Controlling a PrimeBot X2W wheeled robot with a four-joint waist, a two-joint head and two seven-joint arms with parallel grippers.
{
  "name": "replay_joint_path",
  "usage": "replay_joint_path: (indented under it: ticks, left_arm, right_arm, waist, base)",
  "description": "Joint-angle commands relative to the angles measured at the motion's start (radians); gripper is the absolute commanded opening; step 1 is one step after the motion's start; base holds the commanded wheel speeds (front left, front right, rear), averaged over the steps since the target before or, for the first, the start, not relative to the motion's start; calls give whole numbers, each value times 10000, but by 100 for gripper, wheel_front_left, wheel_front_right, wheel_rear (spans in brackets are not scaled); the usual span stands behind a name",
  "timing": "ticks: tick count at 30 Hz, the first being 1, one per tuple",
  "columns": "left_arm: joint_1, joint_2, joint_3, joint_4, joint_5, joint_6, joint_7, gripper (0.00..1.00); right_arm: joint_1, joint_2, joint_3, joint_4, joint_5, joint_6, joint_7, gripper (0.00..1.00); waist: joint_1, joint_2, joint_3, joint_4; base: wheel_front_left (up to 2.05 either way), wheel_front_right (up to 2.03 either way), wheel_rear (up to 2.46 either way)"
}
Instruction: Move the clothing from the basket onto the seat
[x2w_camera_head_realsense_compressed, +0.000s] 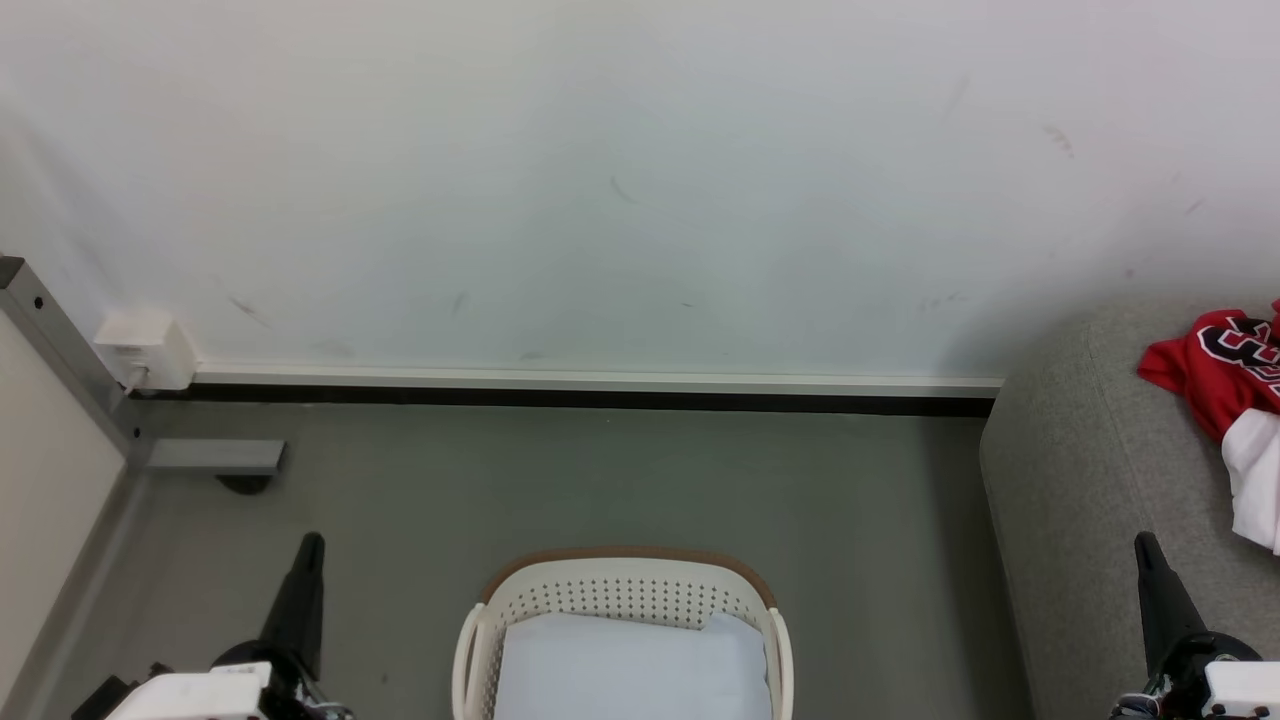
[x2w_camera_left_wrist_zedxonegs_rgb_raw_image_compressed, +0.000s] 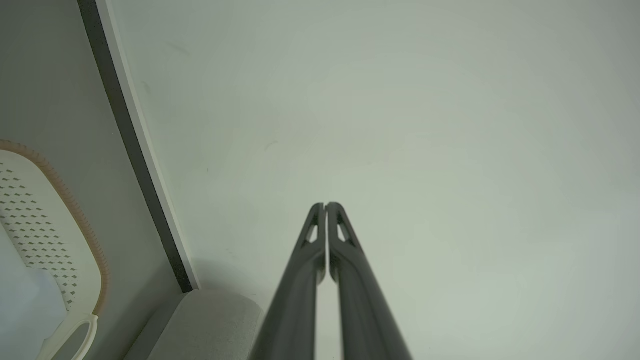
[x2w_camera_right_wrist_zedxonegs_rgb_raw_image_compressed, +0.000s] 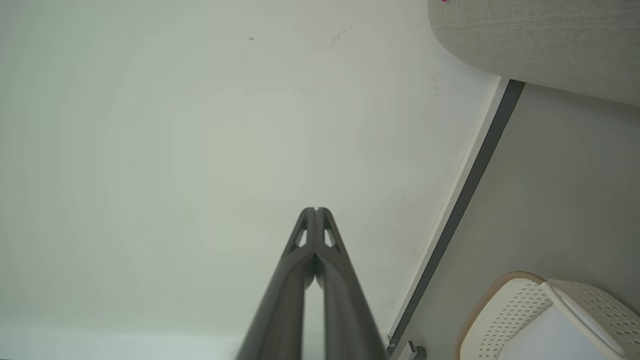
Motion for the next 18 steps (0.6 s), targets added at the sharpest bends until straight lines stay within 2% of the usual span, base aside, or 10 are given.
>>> replay_joint_path:
  ticks: [1,18]
  left_arm:
    - [-70,22,26,-28,-136,-59,44,0]
    - [-69,22,25,-29,-137,-59,43,0]
  right_arm:
    - [-133,-55,-42,-37,9,-21,32,0]
    - [-134,-53,-44,-37,6,-21,35,0]
  waist:
    - [0,0,0,0]
    - [0,0,0,0]
  base:
    - [0,0,0]
    - [0,0,0]
